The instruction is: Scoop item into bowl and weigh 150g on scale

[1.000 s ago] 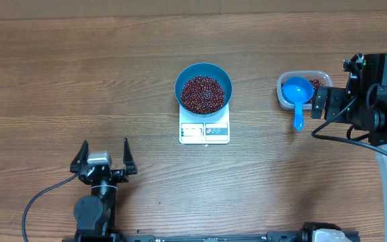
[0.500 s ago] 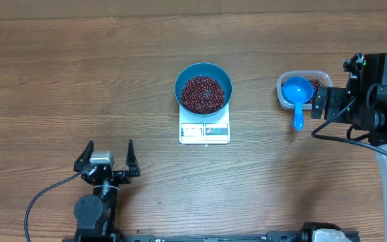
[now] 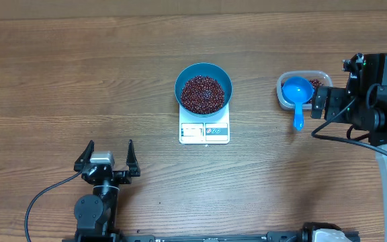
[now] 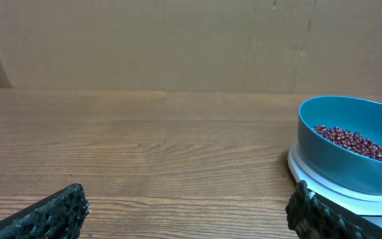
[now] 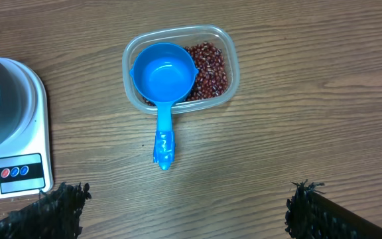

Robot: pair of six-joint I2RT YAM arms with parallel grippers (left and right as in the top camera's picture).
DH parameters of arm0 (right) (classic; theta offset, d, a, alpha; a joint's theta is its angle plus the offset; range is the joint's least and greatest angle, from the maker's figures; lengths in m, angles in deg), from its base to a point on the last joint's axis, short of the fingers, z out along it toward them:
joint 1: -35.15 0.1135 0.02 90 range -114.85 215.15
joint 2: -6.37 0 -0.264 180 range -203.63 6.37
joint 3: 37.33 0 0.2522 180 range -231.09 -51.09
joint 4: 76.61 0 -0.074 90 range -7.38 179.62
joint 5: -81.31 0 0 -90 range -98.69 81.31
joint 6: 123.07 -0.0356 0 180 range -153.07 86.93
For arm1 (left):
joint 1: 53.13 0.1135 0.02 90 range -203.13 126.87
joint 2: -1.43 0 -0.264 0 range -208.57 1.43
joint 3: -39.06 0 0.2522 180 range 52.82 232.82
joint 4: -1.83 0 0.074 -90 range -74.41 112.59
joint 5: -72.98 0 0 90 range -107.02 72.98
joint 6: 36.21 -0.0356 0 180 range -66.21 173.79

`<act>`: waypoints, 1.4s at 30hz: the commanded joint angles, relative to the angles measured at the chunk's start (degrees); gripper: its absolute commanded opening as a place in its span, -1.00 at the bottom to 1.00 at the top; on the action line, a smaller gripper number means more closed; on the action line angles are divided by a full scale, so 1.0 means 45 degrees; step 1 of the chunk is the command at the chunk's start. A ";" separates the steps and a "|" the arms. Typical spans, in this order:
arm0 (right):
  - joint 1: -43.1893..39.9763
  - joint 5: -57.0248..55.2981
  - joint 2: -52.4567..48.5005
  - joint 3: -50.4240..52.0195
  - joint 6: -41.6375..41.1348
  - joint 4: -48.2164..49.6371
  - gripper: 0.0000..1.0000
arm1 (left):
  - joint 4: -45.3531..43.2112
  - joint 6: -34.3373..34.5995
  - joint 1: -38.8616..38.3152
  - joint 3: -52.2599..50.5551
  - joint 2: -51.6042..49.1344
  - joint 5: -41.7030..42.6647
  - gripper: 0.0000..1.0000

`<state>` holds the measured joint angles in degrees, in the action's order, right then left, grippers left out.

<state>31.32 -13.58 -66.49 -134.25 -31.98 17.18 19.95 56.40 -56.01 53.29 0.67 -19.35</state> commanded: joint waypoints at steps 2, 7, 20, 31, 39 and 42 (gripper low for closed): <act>-0.0092 -0.0029 0.0019 -0.0350 0.0015 0.0083 1.00 | -0.0010 -0.0296 0.0078 -0.0044 0.0121 0.0102 0.99; -0.0092 -0.0029 0.0019 -0.0350 0.0015 0.0083 1.00 | -0.0010 -0.0296 0.0078 -0.0044 0.0121 0.0102 0.99; -0.0092 -0.0029 0.0019 -0.0350 0.0015 0.0083 1.00 | -0.0010 -0.0296 0.0078 -0.0044 0.0121 0.0102 0.99; -0.0092 -0.0029 0.0019 -0.0350 0.0015 0.0083 1.00 | -0.0010 -0.0296 0.0073 -0.0044 0.0112 0.0102 0.99; -0.0092 0.0685 0.0102 -0.0083 0.0010 0.0675 1.00 | -0.0010 -0.0301 0.0073 -0.0044 0.0112 0.0102 0.99; -0.0092 0.0753 0.0442 0.0729 0.0015 0.2482 1.00 | -0.0010 -0.0296 0.0078 -0.0044 0.0112 0.0102 0.99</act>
<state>31.32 -11.48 -66.25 -133.28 -31.98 24.96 19.95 56.38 -56.01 53.29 0.67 -19.33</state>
